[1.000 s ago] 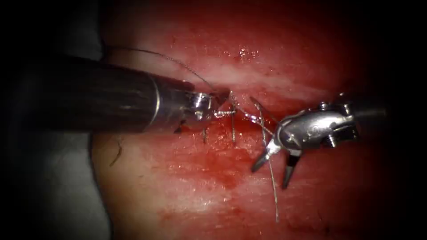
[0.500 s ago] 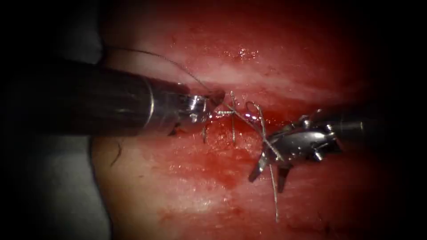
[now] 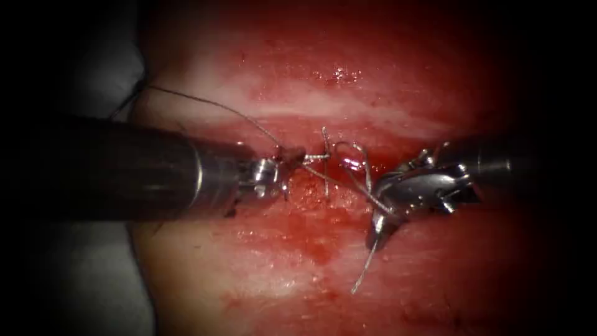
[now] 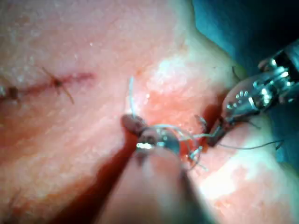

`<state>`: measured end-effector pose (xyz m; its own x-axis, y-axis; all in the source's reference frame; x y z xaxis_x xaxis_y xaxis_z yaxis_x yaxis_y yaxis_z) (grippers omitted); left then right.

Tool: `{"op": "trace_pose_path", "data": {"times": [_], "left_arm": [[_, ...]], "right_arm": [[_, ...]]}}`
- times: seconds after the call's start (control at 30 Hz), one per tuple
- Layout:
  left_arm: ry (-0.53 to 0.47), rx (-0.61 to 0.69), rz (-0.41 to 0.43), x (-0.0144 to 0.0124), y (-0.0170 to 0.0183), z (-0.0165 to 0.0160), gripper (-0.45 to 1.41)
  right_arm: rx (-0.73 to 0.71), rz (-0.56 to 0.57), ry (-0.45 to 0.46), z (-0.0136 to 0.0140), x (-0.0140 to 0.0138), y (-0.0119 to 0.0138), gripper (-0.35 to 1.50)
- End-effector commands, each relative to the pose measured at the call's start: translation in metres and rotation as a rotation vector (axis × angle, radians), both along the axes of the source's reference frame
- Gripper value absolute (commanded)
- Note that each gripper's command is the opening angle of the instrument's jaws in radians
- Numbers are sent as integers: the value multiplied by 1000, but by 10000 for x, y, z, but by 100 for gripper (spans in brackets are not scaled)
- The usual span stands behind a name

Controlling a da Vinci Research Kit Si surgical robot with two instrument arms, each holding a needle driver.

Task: Wound Closure

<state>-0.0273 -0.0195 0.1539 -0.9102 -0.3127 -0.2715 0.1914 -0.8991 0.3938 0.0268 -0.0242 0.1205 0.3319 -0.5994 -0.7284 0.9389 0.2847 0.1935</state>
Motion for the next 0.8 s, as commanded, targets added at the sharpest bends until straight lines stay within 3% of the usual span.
{"op": "trace_pose_path", "data": {"times": [0.03, 0.23, 0.47, 0.8], "left_arm": [[0, 3, 1, -5, -12, 5, -45], [10, 5, 8, 0, -48, -6, -45], [41, 18, 35, 7, -114, -12, -45], [48, 43, 78, 14, -198, -30, -45]], "right_arm": [[29, 24, 6, 4, 5, -7, -35], [176, 153, 57, -2, 2, -10, -35], [343, 336, 104, -20, -13, 8, -35], [440, 479, 124, -35, -18, 38, -35]]}}
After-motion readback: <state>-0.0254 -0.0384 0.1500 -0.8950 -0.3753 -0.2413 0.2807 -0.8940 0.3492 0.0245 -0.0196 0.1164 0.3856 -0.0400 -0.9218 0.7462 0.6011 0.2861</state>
